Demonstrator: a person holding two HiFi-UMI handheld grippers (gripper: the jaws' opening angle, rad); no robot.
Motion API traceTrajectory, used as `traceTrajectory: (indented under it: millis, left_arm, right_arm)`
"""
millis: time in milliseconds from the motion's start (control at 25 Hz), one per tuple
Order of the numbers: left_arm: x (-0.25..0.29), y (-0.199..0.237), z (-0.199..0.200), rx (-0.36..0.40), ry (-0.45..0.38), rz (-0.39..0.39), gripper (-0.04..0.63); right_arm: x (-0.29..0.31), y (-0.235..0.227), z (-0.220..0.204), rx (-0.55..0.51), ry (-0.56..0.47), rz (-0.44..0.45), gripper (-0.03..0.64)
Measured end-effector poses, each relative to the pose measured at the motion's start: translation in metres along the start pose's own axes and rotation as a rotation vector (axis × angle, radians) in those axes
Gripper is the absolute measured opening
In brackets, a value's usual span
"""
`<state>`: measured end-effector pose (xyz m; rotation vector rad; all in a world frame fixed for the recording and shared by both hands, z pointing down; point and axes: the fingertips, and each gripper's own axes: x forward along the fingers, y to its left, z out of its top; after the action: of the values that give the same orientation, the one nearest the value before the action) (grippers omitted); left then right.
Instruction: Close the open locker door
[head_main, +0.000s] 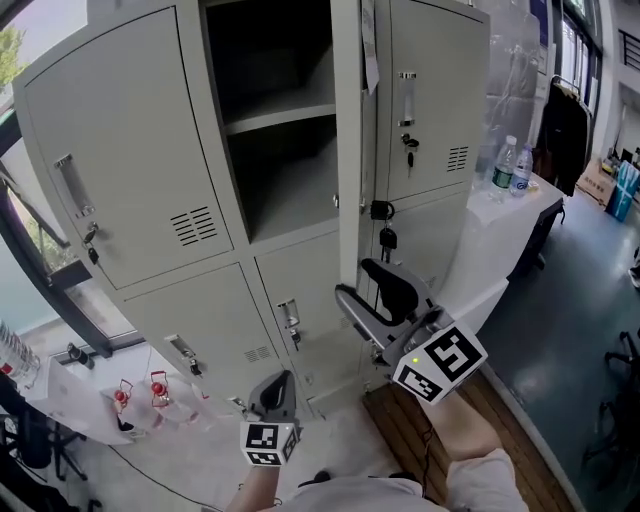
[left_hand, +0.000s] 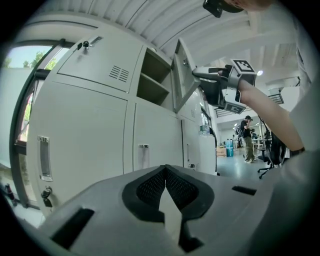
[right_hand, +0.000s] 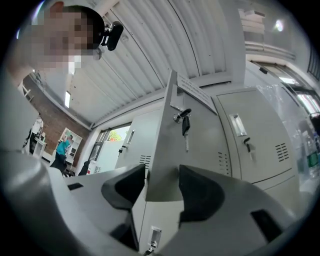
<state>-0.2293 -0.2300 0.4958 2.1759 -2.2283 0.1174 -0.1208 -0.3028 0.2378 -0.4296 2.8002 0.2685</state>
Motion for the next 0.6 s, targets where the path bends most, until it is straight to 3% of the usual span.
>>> traceTrajectory:
  millis: [600]
  left_arm:
    - [-0.025,0.083,0.002,0.005,-0.010,0.129,0.009]
  right_arm:
    - [0.083,0.025,-0.026,0.014,-0.012,0.068,0.198]
